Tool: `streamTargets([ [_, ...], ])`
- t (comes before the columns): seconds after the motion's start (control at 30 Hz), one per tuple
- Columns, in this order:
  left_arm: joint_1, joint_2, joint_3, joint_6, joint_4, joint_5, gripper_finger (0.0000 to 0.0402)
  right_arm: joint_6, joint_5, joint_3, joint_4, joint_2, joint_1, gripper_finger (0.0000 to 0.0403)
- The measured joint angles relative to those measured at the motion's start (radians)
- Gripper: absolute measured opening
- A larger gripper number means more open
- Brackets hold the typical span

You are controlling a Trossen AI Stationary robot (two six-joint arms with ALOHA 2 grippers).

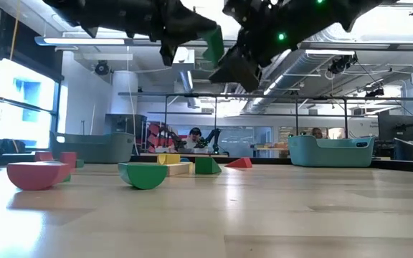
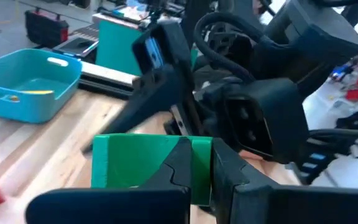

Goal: Sort blocks by size
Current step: Put the green arch block into the orange bin

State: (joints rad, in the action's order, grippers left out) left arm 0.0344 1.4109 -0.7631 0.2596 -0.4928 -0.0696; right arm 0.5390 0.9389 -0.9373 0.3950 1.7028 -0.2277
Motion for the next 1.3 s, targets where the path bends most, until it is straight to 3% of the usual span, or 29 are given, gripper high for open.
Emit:
streamTargets([
  [0.07, -0.003, 0.0, 0.0, 0.013, -0.01, 0.0, 0.0006, 0.008, 0.113, -0.011, 0.023, 0.0, -0.011, 0.0252],
  [0.13, -0.003, 0.0, 0.0, 0.018, -0.013, 0.002, 0.0006, 0.027, 0.156, -0.021, 0.044, 0.0, -0.015, 0.0252],
  [0.33, -0.001, -0.001, 0.0, 0.035, -0.038, 0.005, 0.0006, 0.011, 0.011, -0.027, 0.074, 0.0, -0.017, 0.0249],
  [0.47, 0.001, 0.0, 0.0, 0.034, -0.036, 0.012, 0.0006, 0.025, 0.022, -0.027, 0.148, 0.0, -0.017, 0.0223],
  [0.7, 0.001, 0.0, 0.0, 0.046, -0.042, 0.042, 0.0015, 0.039, 0.011, -0.027, 0.153, 0.0, -0.021, 0.0137],
  [0.8, 0.0, 0.0, -0.001, 0.045, -0.033, 0.049, 0.0024, -0.001, 0.006, -0.027, 0.138, 0.001, -0.028, 0.0135],
  [0.93, 0.0, 0.001, -0.002, 0.002, -0.003, 0.025, 0.0058, -0.144, -0.01, -0.027, 0.038, -0.01, -0.044, 0.0135],
  [1.07, 0.001, 0.0, 0.0, -0.05, 0.008, 0.027, 0.0101, -0.394, -0.046, -0.027, -0.2, -0.066, -0.069, 0.0132],
  [1.3, 0.006, 0.0, 0.0, -0.095, 0.006, 0.03, 0.0146, -0.956, -0.304, -0.027, -0.713, -0.216, -0.164, 0.0132],
])
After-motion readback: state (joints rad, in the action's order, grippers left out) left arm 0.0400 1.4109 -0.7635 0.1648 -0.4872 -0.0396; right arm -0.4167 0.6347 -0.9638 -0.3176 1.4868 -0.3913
